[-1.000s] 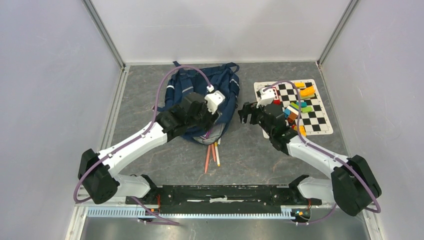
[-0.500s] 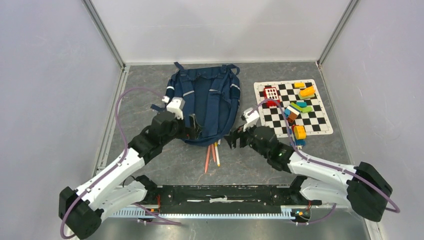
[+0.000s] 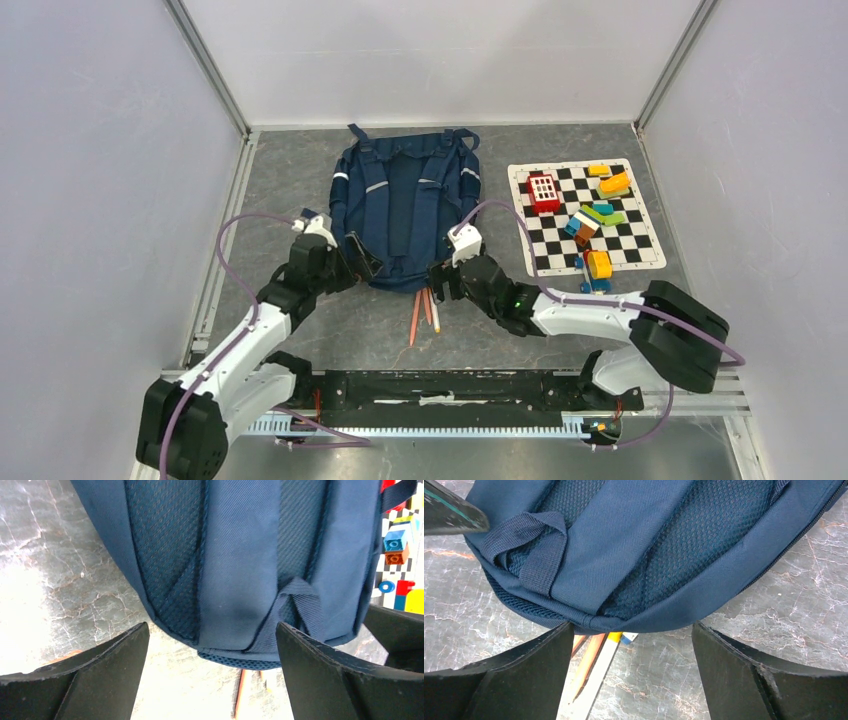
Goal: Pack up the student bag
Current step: Adjust the student bag at the center of the board.
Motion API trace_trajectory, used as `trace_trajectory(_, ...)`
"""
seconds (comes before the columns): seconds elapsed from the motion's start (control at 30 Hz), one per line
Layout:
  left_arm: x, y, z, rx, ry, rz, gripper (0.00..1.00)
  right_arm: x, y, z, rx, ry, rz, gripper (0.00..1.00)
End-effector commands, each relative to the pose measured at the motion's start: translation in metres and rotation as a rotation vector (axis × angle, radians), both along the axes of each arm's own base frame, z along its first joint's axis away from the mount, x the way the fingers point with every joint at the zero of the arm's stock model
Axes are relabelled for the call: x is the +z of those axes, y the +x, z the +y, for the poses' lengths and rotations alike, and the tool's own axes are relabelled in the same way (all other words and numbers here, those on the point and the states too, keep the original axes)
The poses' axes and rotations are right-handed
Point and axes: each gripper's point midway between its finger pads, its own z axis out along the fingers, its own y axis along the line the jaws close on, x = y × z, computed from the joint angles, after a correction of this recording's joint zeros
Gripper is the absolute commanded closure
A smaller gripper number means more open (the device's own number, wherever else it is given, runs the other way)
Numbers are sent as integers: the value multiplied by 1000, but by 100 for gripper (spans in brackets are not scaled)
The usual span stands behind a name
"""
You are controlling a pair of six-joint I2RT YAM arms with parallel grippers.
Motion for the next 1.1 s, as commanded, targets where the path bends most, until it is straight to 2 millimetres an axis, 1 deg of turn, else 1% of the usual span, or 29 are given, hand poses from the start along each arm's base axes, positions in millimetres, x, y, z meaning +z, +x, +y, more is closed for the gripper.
trace_trajectory(0.0,35,14,2,-38,17,-74,0,12,12,14,-50,60,-7,7)
trace_trajectory(0.1,32,17,16,-1,36,-50,0,7,9,10,-102,143,27,6)
trace_trajectory(0.13,29,19,18,11,28,-43,0,11,9,7,-117,181,18,5)
trace_trajectory(0.17,27,21,19,21,12,-44,0,12,10,1,-136,203,12,2)
trace_trajectory(0.2,24,24,20,34,-6,-46,0,14,13,-6,-146,225,6,2)
trace_trajectory(0.3,16,30,21,66,-54,-28,0,22,30,-21,-94,271,10,2)
trace_trajectory(0.37,14,36,22,84,-71,-30,0,32,46,-34,-45,268,-23,2)
trace_trajectory(0.4,14,38,22,93,-83,-32,0,36,52,-39,-15,244,-44,2)
trace_trajectory(0.5,13,44,20,100,-113,-40,0,45,77,-62,-4,135,-111,2)
trace_trajectory(0.53,15,49,18,99,-125,-53,1,45,82,-66,14,102,-120,2)
trace_trajectory(0.67,0,53,15,102,-142,-4,2,51,110,-89,28,47,-143,5)
trace_trajectory(0.77,-8,55,7,92,-191,14,3,47,126,-97,50,52,-105,7)
trace_trajectory(0.8,-10,56,5,93,-206,19,3,45,128,-97,65,71,-78,7)
trace_trajectory(0.83,-10,58,3,88,-217,11,3,44,128,-92,92,96,-56,8)
trace_trajectory(0.87,-8,60,2,84,-226,1,4,44,125,-86,118,122,-36,7)
trace_trajectory(0.93,-4,61,-1,61,-228,-21,4,39,119,-80,101,197,22,6)
trace_trajectory(0.97,-1,62,-1,51,-221,-36,4,36,113,-79,74,248,54,6)
trace_trajectory(1.0,2,61,-1,43,-214,-48,4,34,104,-75,72,295,65,6)
trace_trajectory(1.03,4,61,-1,35,-209,-59,3,37,96,-70,80,346,57,6)
trace_trajectory(1.07,6,60,-2,29,-206,-65,3,35,88,-67,72,382,74,6)
